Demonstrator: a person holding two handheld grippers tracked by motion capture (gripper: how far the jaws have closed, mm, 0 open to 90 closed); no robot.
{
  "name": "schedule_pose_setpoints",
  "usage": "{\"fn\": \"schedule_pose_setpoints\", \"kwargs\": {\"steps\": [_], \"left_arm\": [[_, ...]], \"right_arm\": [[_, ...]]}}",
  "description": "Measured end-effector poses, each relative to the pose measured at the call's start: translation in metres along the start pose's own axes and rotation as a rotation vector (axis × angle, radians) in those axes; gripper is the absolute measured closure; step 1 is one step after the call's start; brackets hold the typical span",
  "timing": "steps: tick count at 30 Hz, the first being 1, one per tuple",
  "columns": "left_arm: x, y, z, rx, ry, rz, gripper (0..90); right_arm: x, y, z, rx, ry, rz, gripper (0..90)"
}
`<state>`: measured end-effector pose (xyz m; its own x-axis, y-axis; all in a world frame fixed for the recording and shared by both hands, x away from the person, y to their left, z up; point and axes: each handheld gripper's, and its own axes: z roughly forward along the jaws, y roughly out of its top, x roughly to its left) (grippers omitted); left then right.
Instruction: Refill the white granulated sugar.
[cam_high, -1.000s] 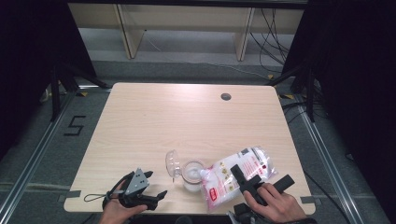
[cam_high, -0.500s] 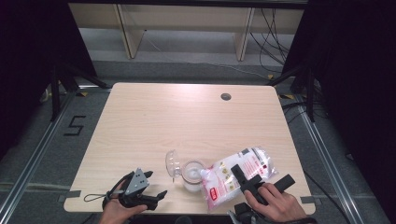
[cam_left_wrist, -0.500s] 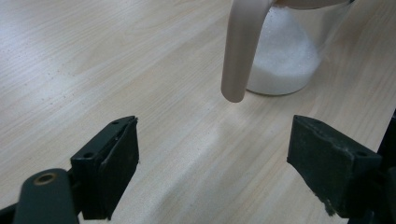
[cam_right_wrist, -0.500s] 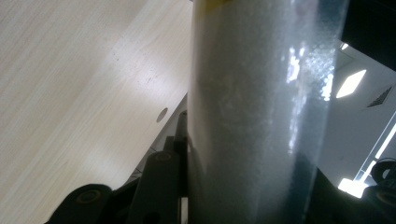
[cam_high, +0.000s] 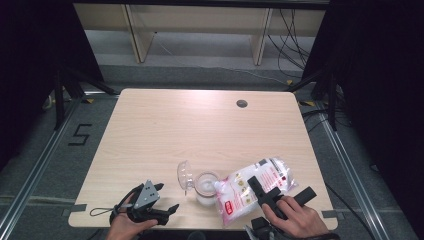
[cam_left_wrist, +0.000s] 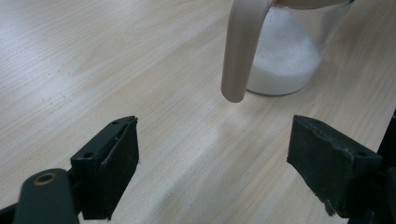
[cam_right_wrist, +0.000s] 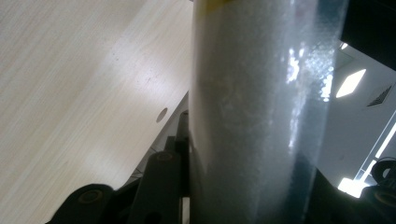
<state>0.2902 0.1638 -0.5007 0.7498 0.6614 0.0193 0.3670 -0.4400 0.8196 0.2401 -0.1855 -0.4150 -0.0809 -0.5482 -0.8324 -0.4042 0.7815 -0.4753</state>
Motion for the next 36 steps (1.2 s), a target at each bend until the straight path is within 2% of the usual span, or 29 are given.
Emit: {"fn": "schedule_pose_setpoints", "kwargs": {"steps": [1,4,5,12,14,15,16,18,19,20,21,22,23,24,26,29,31,32,33,36], "left_arm": [[0.0,0.0,0.0,0.0,0.0,0.0,16.3],[0.0,0.0,0.001,-0.011,0.003,0.0,16.3],[0.0,0.0,0.0,0.002,0.0,-0.002,16.3],[-0.001,0.0,0.0,-0.01,0.009,-0.005,16.3],[-0.001,0.0,0.0,-0.015,0.004,-0.011,16.3],[-0.001,0.0,0.0,-0.014,0.004,-0.01,16.3],[-0.001,0.0,0.0,-0.014,0.004,-0.009,16.3],[-0.001,0.0,0.0,-0.014,0.004,-0.011,16.3],[-0.001,0.0,0.0,-0.015,0.004,-0.01,16.3],[-0.001,0.0,0.0,-0.01,0.01,-0.005,16.2],[-0.001,0.0,0.0,-0.015,0.005,-0.011,16.3],[-0.001,0.0,0.0,-0.014,0.004,-0.011,16.3],[-0.001,0.0,0.0,-0.007,0.011,-0.003,16.3],[-0.001,0.0,0.0,-0.008,0.011,-0.003,16.3],[-0.001,0.0,0.0,-0.014,0.006,-0.011,16.3],[-0.001,0.0,0.0,-0.014,0.004,-0.011,16.3],[0.0,0.0,0.001,-0.009,0.004,0.0,16.3],[0.0,0.0,0.0,0.002,0.0,0.001,16.3],[0.0,0.0,0.0,0.003,0.003,0.002,16.3],[0.0,0.0,0.0,-0.007,0.005,-0.001,16.3]], "right_arm": [[-0.002,-0.001,0.0,0.0,0.005,-0.029,72.7],[0.001,-0.001,0.0,0.003,0.003,0.01,73.2],[0.0,-0.001,0.001,0.005,0.007,0.009,73.3],[0.001,-0.002,0.001,-0.003,0.01,0.033,73.9],[0.0,-0.003,0.001,-0.015,0.007,0.014,73.9],[0.0,-0.004,0.002,-0.019,0.008,0.025,73.9],[-0.017,0.0,0.012,-0.171,-0.003,-0.216,73.9],[-0.018,-0.001,0.013,-0.195,-0.008,-0.224,74.0],[-0.014,-0.002,0.012,-0.172,-0.007,-0.167,74.1],[-0.014,-0.003,0.012,-0.174,-0.007,-0.155,74.1],[0.002,-0.007,0.003,-0.043,0.01,0.075,74.1],[0.005,-0.006,0.003,-0.039,0.011,0.132,74.1],[0.006,-0.007,0.002,-0.04,0.013,0.144,74.1],[0.004,-0.008,0.004,-0.058,0.013,0.118,74.2],[0.006,-0.01,0.004,-0.066,0.009,0.158,74.3],[0.007,-0.014,0.006,-0.078,0.018,0.182,74.3],[0.01,-0.016,0.006,-0.084,0.022,0.219,74.5],[0.012,-0.017,0.007,-0.094,0.002,0.249,74.6],[0.012,-0.018,0.008,-0.097,0.021,0.267,74.7],[0.013,-0.02,0.01,-0.126,0.024,0.314,74.7]]}}
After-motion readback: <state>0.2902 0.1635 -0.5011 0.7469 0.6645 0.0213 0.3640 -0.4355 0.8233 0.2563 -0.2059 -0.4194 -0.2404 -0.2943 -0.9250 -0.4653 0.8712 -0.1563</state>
